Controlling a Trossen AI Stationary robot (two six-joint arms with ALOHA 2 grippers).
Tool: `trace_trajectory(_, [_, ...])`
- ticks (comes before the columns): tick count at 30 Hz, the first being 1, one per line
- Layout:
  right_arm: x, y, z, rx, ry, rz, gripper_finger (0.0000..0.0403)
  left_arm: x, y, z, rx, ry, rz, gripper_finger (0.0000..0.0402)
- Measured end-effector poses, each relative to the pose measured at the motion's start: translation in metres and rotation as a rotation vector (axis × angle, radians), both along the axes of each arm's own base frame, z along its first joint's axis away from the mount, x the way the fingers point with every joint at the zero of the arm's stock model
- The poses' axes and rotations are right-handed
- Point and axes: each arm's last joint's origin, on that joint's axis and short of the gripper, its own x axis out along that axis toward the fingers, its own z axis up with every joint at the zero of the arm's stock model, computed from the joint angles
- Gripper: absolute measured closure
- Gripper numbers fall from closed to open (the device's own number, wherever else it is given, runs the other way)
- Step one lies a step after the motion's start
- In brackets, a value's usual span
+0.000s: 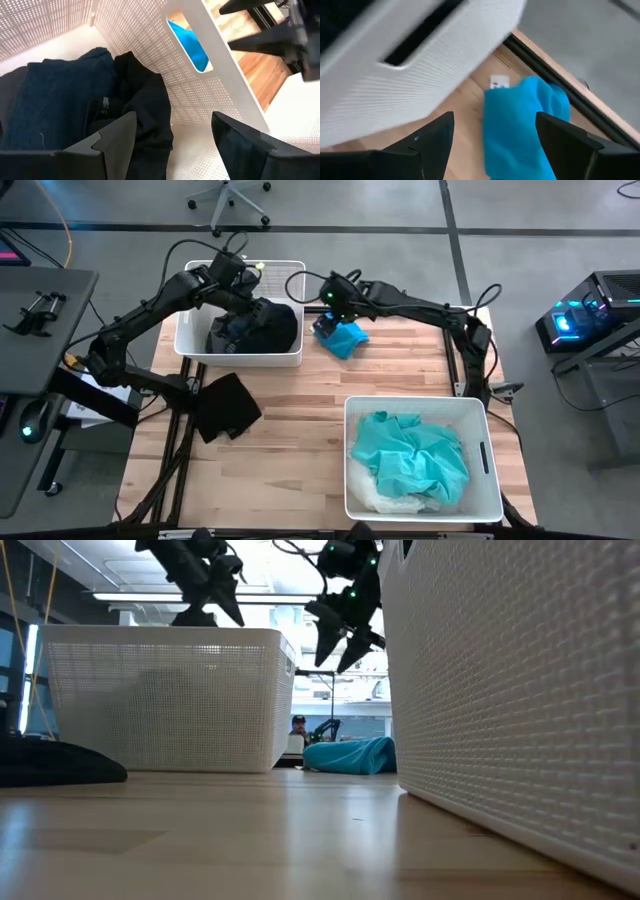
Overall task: Sort clothes
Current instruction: Move the bottom white bin
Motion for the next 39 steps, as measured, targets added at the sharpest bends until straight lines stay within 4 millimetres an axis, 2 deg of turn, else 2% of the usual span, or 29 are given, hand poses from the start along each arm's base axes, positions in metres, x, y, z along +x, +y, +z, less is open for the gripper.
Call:
trace_trajectory(5, [0.006, -0.017, -0.021, 0.096, 0.144, -0.009, 0.0133, 0.0, 0.0, 0.0, -0.002, 0.001, -0.002, 0.0157])
trace_trajectory(13, [0.019, -0.007, -0.008, 0.049, 0.214, 0.106, 0.0133, 0.001, -0.002, -0.001, -0.018, 0.005, -0.002, 0.0157])
trace_trajectory(16, [0.013, 0.011, 0.021, 0.004, 0.212, 0.196, 0.0133, 0.001, -0.006, -0.001, -0.033, 0.017, -0.007, 0.0157])
trace_trajectory(21, [-0.014, 0.063, 0.076, -0.022, 0.206, 0.475, 0.0133, 0.002, -0.013, 0.003, -0.023, 0.005, -0.034, 0.0157])
trace_trajectory(24, [-0.044, 0.099, 0.11, 0.014, 0.148, 0.714, 0.0133, 0.001, -0.019, 0.006, -0.012, -0.006, -0.049, 0.0157])
trace_trajectory(27, [-0.083, 0.129, 0.141, 0.142, 0.032, 0.915, 0.0133, 0.0, -0.024, 0.01, 0.001, -0.021, -0.062, 0.0157])
trace_trajectory(30, [-0.108, 0.151, 0.158, 0.247, -0.063, 0.927, 0.0133, -0.001, -0.028, 0.014, 0.016, -0.034, -0.076, 0.0157])
trace_trajectory(32, [-0.122, 0.164, 0.16, 0.267, -0.046, 0.879, 0.0133, -0.001, -0.031, 0.016, 0.025, -0.04, -0.086, 0.0157])
trace_trajectory(34, [-0.135, 0.175, 0.153, 0.272, 0.01, 0.813, 0.0133, -0.001, -0.032, 0.017, 0.029, -0.045, -0.092, 0.0157])
trace_trajectory(39, [-0.137, 0.191, 0.11, 0.342, 0.202, 0.729, 0.0133, 0.002, -0.036, 0.017, 0.032, -0.046, -0.114, 0.0157])
